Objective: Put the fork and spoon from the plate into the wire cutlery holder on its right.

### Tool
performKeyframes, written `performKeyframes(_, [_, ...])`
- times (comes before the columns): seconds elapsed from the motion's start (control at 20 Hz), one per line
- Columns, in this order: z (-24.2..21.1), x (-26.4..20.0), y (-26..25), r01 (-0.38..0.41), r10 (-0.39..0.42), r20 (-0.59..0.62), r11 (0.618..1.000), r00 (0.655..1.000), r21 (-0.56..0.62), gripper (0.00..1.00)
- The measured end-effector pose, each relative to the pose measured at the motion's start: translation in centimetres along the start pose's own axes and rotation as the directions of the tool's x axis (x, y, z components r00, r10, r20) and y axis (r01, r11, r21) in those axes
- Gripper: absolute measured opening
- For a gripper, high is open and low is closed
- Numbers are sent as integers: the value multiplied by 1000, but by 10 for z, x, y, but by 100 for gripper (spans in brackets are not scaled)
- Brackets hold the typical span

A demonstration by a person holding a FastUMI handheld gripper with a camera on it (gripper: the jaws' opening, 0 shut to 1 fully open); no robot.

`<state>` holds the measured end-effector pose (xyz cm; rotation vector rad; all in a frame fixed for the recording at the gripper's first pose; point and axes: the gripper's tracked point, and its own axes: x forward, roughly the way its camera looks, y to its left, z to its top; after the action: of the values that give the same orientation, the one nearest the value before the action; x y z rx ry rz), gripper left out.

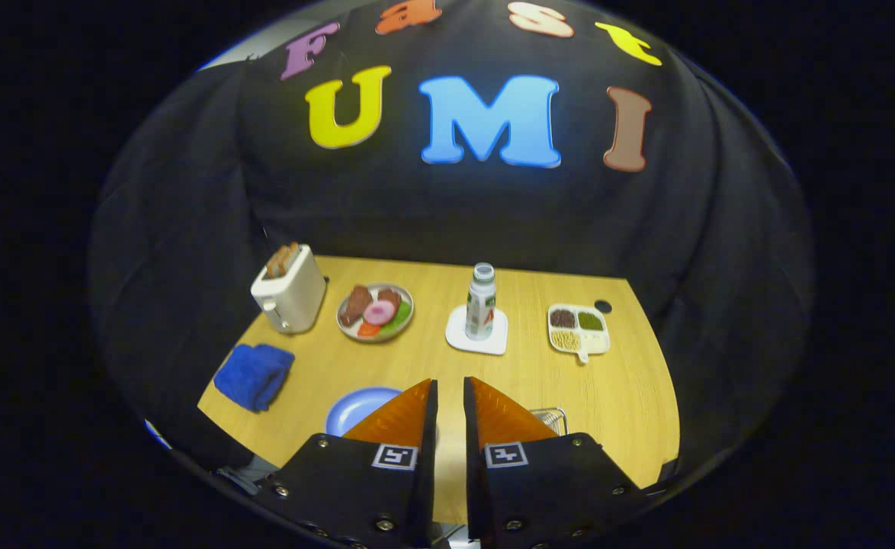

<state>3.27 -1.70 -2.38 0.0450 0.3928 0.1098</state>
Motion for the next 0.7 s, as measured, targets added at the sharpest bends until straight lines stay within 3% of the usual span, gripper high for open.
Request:
performKeyframes(0.2, [28,-15,13,64,-64,186,998,980,7,18])
performKeyframes(0.35, [49,-25,21,85,-92,315,996,945,34,18])
performKeyframes(0.5, [55,-33,29,131,-99,408,990,908,-52,19])
performKeyframes(0.55, [56,-31,37,118,-77,427,991,901,-70,43])
performKeyframes(0.7, [50,-21,50,92,-92,434,996,896,22,56])
